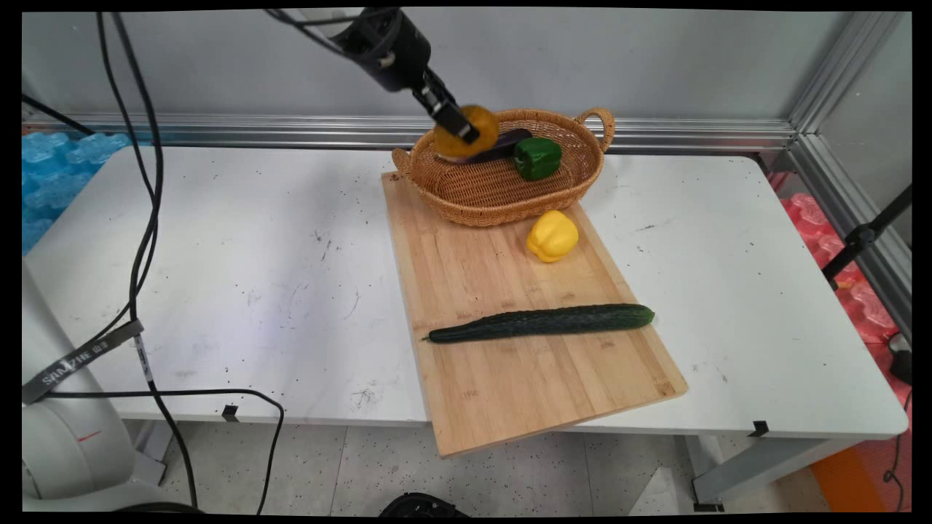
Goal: Place the picked object in the vegetable basket
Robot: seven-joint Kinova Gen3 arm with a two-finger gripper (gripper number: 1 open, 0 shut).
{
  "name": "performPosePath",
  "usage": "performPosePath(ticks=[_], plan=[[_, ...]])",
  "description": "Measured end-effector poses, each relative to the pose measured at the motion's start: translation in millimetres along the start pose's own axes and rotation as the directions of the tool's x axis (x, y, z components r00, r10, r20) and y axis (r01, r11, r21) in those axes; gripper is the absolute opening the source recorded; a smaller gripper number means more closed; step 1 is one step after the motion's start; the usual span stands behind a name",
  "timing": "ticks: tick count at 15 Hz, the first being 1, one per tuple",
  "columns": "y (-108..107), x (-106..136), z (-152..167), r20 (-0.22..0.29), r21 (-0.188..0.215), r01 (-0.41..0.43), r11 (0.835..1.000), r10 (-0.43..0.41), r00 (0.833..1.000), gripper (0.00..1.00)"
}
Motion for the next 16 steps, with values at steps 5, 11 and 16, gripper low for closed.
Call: performPosePath(ticks=[5, 11, 16], plan=[[-42, 7, 25, 0.0, 0.093, 0.127, 0.987, -0.128, 0.992, 0.0], [-78, 16, 80, 0.028, 0.143, 0.195, 0.97, -0.201, 0.979, 0.0], [-93, 11, 126, 0.094, 0.147, 0.187, 0.971, -0.201, 0.975, 0.0]])
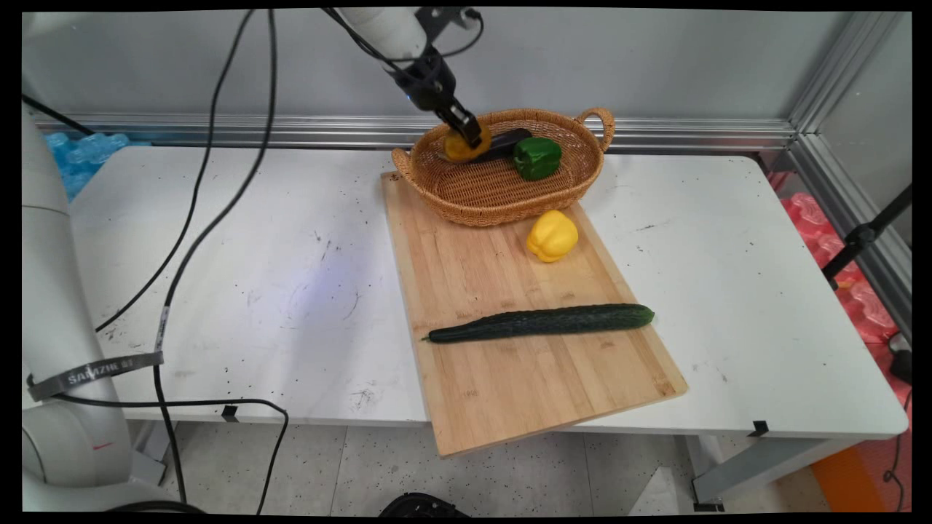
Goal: Place the picked object in the vegetable basket
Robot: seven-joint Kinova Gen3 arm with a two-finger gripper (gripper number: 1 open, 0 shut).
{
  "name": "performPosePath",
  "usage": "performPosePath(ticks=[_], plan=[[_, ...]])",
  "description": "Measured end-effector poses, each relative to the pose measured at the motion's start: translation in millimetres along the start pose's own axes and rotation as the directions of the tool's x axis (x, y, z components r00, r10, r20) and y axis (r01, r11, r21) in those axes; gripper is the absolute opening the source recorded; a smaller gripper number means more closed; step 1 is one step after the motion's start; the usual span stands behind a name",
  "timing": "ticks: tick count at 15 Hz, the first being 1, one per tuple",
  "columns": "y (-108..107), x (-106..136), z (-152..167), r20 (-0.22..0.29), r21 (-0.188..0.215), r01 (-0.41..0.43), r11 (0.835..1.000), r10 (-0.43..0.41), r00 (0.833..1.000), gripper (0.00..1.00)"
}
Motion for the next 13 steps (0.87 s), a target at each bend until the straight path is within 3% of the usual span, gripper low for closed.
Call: performPosePath(ticks=[4, 8, 9, 13], plan=[[-3, -3, 37, 0.058, -0.007, -0.015, 1.0, 0.015, 0.998, 0.0], [-5, -6, 56, 0.083, -0.006, -0.033, 0.999, 0.033, 0.996, 0.0], [-5, -6, 59, 0.085, -0.006, -0.04, 0.999, 0.04, 0.996, 1.0], [-4, -5, 61, 0.074, -0.014, -0.082, 0.997, 0.083, 0.994, 1.0]])
